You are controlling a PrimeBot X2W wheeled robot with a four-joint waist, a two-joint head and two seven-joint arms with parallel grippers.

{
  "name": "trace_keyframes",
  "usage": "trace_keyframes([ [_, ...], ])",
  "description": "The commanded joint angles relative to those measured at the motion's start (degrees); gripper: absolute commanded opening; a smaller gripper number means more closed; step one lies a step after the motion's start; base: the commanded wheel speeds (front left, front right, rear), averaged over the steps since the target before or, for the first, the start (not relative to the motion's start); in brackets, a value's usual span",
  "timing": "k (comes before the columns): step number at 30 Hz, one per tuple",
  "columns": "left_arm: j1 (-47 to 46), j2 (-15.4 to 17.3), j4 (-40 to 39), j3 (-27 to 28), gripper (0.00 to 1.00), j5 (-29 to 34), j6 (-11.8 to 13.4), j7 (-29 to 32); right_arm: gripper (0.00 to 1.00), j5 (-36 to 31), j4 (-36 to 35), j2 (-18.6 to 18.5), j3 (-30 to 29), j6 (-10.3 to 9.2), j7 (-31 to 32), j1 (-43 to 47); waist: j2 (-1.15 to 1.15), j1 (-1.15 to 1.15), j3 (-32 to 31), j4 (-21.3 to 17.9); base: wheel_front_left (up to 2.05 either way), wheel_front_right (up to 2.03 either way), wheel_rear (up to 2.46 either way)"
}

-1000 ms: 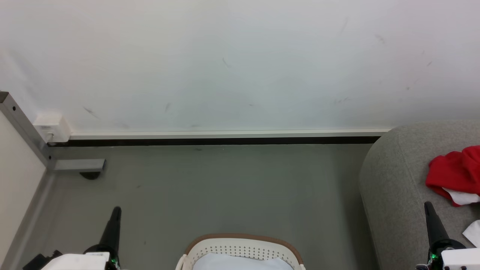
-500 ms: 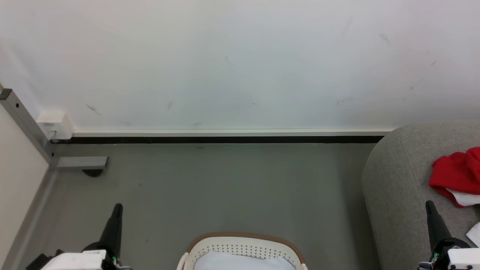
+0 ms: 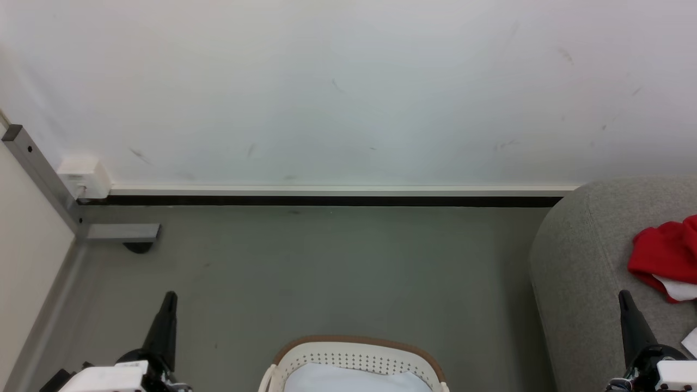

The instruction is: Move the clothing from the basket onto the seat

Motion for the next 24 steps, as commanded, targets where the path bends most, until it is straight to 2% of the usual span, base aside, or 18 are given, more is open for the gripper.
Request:
trace_keyframes([
  [1,-0.5,0.1,0.0,0.2,0.0,-0.8,-0.3,0.2,0.0,0.2,-0.3,0.0,-0.3,-0.12,0.2,-0.7,0.0,0.0,0.0,0.0,0.0,0.0,0.0],
  [24,-0.5,0.1,0.0,0.1,0.0,-0.8,-0.3,0.2,0.0,0.1,-0.3,0.0,-0.3,-0.12,0.2,-0.7,0.0,0.0,0.0,0.0,0.0,0.0,0.0],
])
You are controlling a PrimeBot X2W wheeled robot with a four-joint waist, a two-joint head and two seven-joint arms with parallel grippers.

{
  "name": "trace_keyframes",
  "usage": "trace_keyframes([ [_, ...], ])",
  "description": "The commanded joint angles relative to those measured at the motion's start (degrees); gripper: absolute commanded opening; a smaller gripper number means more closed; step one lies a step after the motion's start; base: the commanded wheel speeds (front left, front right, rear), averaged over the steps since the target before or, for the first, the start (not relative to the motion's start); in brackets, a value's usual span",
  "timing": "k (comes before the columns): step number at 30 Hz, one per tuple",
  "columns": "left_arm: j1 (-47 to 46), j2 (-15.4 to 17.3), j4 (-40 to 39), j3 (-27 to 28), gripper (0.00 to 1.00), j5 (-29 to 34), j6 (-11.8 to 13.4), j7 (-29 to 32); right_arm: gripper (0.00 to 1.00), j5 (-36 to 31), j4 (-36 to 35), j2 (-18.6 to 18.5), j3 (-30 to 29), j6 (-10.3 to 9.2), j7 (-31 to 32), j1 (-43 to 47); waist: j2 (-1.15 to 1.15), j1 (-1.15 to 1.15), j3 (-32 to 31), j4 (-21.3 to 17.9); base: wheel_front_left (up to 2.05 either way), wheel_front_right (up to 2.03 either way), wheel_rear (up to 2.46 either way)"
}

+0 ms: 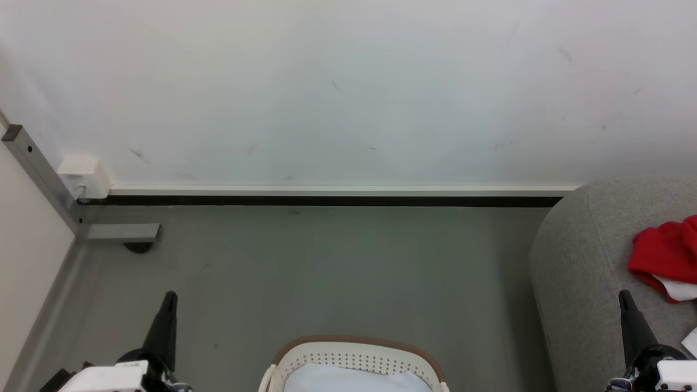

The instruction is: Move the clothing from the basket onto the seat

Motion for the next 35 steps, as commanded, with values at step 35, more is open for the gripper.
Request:
trace_keyframes([
  [35,-0.5,0.1,0.0,0.1,0.0,-0.8,-0.3,0.2,0.0,0.1,-0.3,0.0,-0.2,-0.12,0.2,-0.7,0.0,0.0,0.0,0.0,0.0,0.0,0.0],
])
